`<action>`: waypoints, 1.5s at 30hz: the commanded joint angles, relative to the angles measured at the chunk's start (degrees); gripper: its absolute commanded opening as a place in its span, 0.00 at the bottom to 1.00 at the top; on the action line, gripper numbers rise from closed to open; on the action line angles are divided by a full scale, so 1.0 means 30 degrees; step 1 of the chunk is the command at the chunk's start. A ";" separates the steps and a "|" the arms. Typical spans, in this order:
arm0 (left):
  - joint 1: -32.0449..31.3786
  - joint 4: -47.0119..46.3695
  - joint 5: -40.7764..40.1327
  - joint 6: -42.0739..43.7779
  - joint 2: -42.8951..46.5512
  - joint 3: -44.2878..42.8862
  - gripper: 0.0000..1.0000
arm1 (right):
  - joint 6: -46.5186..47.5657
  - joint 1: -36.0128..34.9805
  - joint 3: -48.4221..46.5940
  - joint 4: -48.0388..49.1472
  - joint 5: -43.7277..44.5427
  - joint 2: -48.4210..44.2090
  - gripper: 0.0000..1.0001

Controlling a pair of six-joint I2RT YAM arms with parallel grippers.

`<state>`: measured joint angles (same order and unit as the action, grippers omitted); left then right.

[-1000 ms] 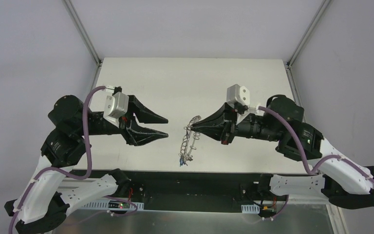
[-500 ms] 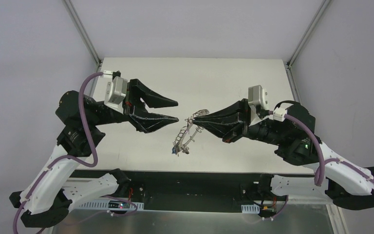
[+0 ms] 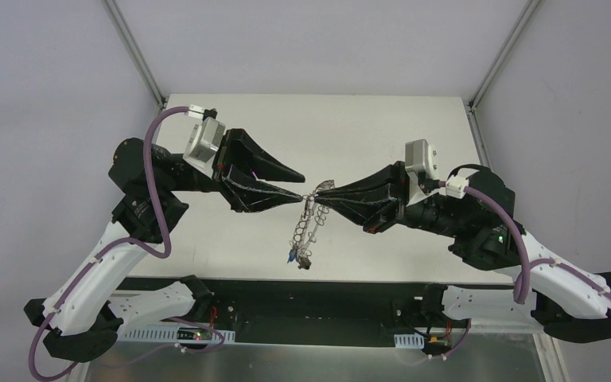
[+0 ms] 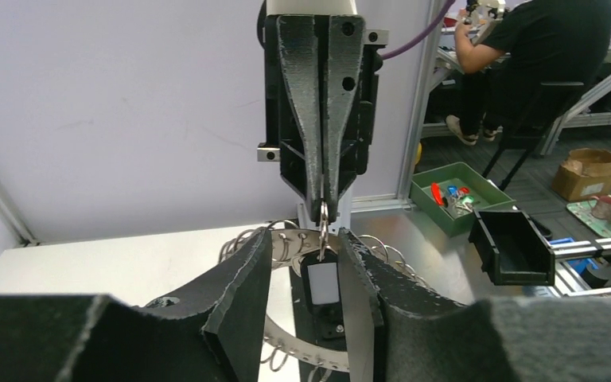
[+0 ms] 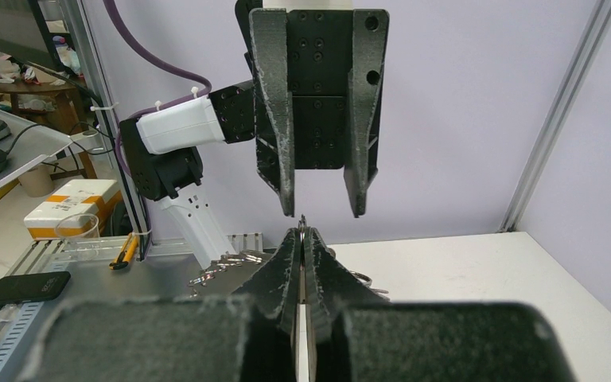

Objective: Put the keys on the keyring

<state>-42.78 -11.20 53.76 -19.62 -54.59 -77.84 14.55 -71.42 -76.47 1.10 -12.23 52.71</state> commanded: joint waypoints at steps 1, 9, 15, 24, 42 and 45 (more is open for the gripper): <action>-0.0077 -0.1480 0.1489 -0.0744 0.0063 -0.0158 0.33 | 0.0189 -0.0125 -0.0738 0.1595 0.0209 -0.0229 0.00; -0.0057 -0.1780 0.2055 -0.0990 0.0067 -0.0066 0.29 | 0.0112 -0.0129 -0.0871 0.1512 0.0210 -0.0154 0.00; -0.0084 -0.1930 0.2233 -0.1049 -0.0088 -0.0061 0.25 | -0.0012 -0.0125 -0.1080 0.1365 0.0078 -0.0003 0.00; -0.0079 -0.2041 0.2404 -0.1020 -0.0229 0.0013 0.21 | -0.0057 -0.0128 -0.1297 0.1322 -0.0069 0.0126 0.00; -0.0086 -0.2052 0.2583 -0.1020 -0.0220 0.0165 0.00 | -0.0204 -0.0126 -0.1421 0.1515 -0.0323 0.0117 0.00; -0.0090 -0.2029 0.2538 -0.1016 -0.0227 0.0210 0.00 | -0.0256 -0.0126 -0.1363 0.1705 -0.0311 0.0075 0.00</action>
<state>-42.78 -14.33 59.81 -22.13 -55.51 -77.80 14.24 -71.50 -77.58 0.67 -12.80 53.67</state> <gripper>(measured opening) 0.003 0.009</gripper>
